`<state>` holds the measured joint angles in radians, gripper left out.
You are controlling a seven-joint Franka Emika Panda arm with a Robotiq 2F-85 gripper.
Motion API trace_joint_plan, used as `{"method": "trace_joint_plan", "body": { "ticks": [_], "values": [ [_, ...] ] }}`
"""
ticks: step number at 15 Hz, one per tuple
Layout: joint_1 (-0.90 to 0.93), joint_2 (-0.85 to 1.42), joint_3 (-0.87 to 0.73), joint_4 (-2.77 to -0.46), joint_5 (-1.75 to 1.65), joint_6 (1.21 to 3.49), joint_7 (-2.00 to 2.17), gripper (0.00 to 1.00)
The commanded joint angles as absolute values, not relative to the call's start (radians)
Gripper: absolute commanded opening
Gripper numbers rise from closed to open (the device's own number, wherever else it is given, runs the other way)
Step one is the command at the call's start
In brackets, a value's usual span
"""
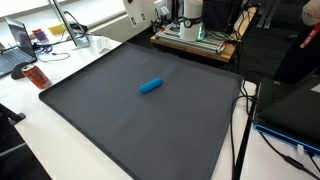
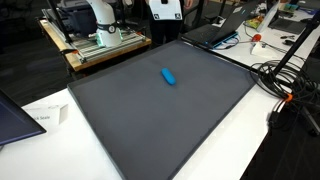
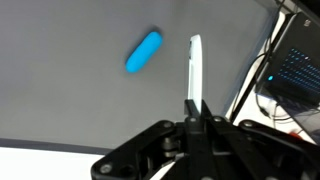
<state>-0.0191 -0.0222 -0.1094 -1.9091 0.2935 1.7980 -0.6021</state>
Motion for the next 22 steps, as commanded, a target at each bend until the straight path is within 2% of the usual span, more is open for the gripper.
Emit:
{"method": "trace_joint_plan", "body": {
  "ticks": [1,11,12,22],
  "values": [
    [-0.032,0.003,-0.079,-1.888,0.266,1.803,-0.567,0.04],
    [-0.026,0.051,-0.054,-1.843,0.234,1.803,-0.522,0.04],
    [-0.024,0.067,-0.052,-1.829,0.235,1.806,-0.514,0.01],
    [-0.004,0.153,0.010,-1.859,0.245,1.951,-0.411,0.01]
  ]
}}
